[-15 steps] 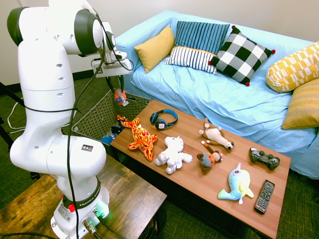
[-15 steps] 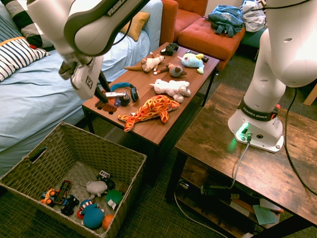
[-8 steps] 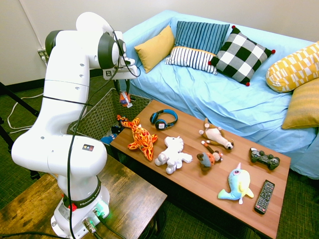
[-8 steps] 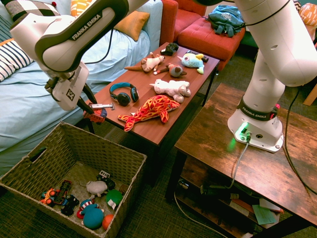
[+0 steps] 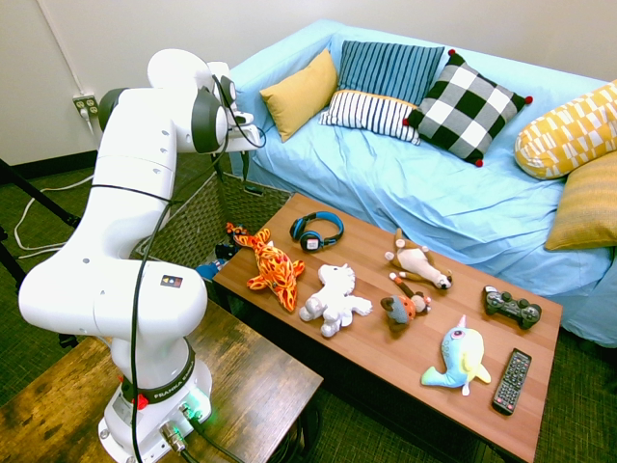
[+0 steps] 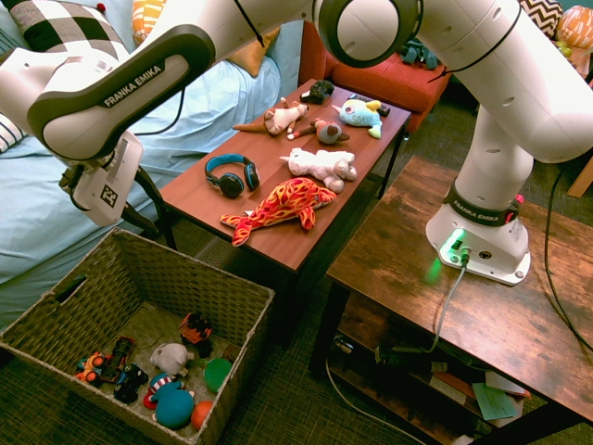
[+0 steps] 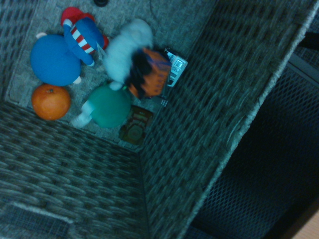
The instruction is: Put the toy car in the basket
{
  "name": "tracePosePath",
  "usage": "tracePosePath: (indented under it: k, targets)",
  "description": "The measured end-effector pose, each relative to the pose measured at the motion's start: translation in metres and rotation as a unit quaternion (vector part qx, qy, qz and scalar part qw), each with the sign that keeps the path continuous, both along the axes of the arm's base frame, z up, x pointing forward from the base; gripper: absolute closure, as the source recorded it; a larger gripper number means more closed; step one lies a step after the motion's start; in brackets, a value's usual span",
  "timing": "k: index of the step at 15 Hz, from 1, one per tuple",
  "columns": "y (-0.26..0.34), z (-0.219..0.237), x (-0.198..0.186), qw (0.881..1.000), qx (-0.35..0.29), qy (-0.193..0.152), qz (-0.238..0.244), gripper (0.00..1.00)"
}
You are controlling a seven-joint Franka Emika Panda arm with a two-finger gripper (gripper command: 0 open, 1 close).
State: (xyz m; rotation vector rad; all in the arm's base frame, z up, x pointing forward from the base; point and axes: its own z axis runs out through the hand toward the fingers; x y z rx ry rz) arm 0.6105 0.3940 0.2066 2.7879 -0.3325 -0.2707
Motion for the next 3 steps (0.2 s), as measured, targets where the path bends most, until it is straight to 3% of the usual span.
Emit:
tracePosePath:
  k: [3]
  targets:
    - [-0.075,0.05,0.038,0.998,0.023,-0.038,-0.041,0.0]
